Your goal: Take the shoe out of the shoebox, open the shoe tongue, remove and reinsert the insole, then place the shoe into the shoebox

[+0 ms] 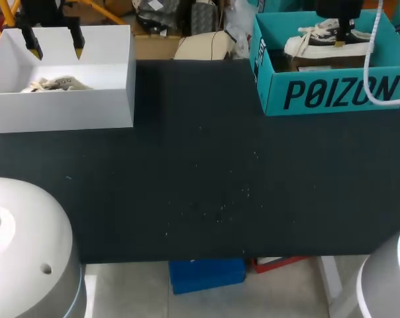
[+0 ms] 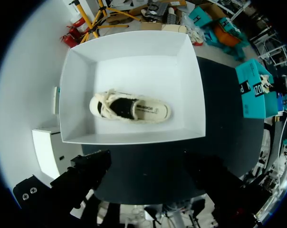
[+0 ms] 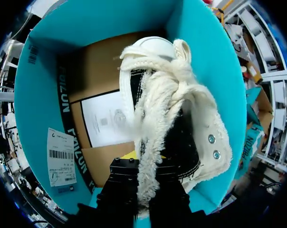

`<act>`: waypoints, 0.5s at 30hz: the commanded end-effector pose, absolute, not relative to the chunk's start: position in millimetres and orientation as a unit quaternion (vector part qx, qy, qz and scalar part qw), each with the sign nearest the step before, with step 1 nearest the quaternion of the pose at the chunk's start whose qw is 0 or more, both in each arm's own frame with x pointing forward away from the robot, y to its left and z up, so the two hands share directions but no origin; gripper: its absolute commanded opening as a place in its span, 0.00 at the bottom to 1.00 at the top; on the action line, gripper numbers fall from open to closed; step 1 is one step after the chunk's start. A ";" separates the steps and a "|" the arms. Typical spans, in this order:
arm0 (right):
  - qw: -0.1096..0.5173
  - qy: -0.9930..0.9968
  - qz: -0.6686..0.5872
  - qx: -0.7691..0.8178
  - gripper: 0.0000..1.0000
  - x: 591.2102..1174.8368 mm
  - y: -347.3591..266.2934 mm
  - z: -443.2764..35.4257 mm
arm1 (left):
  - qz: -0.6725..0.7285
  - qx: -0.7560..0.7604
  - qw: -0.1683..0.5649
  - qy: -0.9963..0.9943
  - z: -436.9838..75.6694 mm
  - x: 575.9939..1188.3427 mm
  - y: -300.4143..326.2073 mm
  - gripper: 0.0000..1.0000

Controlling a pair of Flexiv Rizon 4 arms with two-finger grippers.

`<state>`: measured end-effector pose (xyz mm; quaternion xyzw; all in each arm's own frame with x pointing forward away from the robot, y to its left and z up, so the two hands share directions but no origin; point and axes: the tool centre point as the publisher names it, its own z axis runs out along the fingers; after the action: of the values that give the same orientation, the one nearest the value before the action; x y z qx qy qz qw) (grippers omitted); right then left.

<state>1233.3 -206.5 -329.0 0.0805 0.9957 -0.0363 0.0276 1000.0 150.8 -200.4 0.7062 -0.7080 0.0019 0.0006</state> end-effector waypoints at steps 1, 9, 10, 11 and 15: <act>0.106 0.990 -0.051 0.076 0.00 1184.1 -201.5 -250.2 | 0.001 0.707 0.001 -0.708 -200.0 999.9 150.5 1.00; 0.165 0.980 -0.079 0.079 0.00 1143.7 -178.0 -161.4 | 0.001 0.707 0.001 -0.708 -200.0 999.9 150.5 1.00; 0.174 0.978 -0.083 0.081 0.00 1134.6 -171.3 -150.3 | 0.001 0.707 0.001 -0.708 -200.0 999.9 150.5 1.00; 0.183 0.976 -0.087 0.083 0.00 1125.6 -164.8 -139.8 | 0.001 0.707 0.001 -0.708 -200.0 999.9 150.5 1.00; 0.215 0.968 -0.096 0.090 0.00 1090.3 -138.9 -109.1 | 0.001 0.707 0.001 -0.708 -200.0 999.9 150.5 1.00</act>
<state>1192.6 -178.8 -216.8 0.1028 0.9915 -0.0712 0.0364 1000.0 150.8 -200.4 0.7062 -0.7080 0.0019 0.0006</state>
